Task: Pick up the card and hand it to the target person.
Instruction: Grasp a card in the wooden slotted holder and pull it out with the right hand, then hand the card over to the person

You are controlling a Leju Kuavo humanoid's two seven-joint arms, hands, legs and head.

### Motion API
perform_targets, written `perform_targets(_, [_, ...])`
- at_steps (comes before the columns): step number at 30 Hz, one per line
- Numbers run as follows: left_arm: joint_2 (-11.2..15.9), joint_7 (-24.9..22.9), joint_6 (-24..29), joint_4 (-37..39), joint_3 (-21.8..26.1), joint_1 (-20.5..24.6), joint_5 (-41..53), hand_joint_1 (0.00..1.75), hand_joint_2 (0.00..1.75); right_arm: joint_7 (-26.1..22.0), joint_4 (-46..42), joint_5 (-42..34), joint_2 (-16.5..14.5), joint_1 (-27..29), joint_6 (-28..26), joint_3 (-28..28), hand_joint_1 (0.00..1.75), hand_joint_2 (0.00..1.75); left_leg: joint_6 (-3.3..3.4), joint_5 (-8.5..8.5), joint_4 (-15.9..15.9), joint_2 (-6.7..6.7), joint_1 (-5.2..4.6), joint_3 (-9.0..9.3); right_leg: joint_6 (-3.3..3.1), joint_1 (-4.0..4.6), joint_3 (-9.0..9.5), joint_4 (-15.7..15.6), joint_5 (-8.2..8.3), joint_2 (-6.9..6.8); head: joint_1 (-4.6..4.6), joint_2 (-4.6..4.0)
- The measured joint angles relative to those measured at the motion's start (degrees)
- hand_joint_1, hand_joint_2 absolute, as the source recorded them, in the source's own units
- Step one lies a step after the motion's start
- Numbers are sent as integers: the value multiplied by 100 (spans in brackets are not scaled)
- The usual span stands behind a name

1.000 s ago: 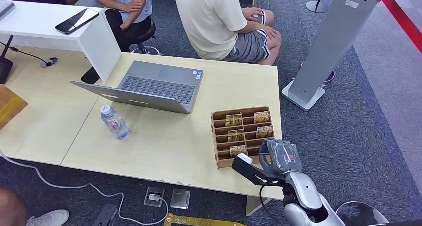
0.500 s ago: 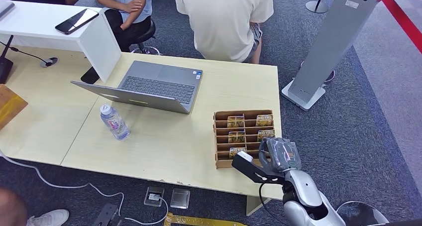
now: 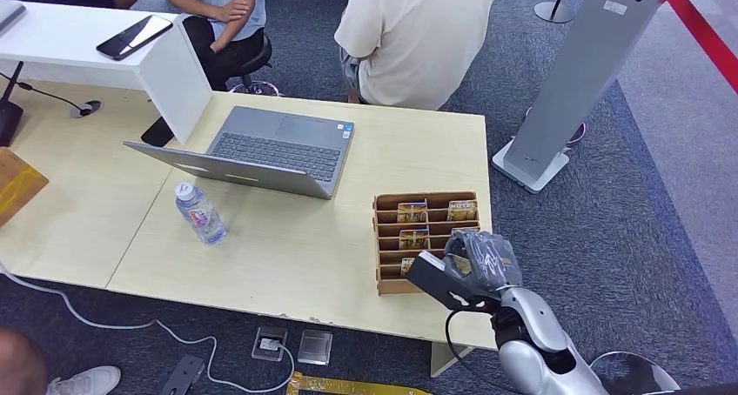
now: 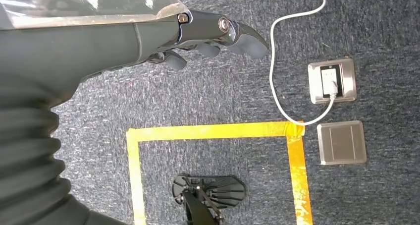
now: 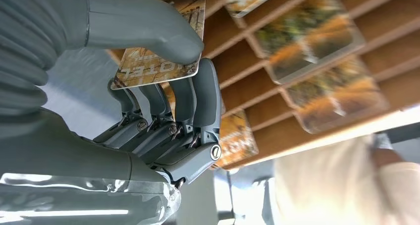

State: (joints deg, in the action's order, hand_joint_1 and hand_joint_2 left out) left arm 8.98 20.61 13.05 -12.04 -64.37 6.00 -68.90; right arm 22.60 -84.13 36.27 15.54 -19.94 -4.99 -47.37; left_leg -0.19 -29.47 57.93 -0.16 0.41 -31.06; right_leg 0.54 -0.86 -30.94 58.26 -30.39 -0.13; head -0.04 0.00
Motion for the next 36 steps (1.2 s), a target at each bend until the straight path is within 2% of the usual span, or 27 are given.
perform_targets(4, [8,0,0,0,0,-1,-1,0,175,-170,-165,-600,74,-168,-18,1,147,175,0,0,0,0,0,1,0,0,0,0,0,0,0,0])
perform_targets(10, [9,0,0,0,0,-2,-32,0,175,-339,-474,-1074,190,-439,-67,3,147,175,0,0,1,0,0,0,0,0,0,0,0,0,-1,0])
perform_targets(22, [9,4,0,0,2,-2,-61,0,175,-579,-842,-1207,238,-932,-64,-84,147,175,0,0,0,0,0,-1,0,0,1,1,0,0,0,0])
perform_targets(27, [6,9,0,0,2,0,-51,0,175,-801,-788,-754,131,-1080,-434,-207,147,175,0,0,0,-1,0,-4,0,0,-1,2,0,-1,0,0])
perform_targets(33, [-20,44,0,0,0,8,39,0,175,-1069,-381,571,-114,-1408,-1427,-338,147,175,0,0,0,-2,0,-4,0,0,-1,2,0,-1,-2,0])
perform_targets(36, [-39,43,0,0,-1,19,73,0,175,-1271,-104,786,-236,-1512,-1855,-387,147,175,0,0,0,-2,0,-5,0,0,-1,2,0,-1,-3,0])
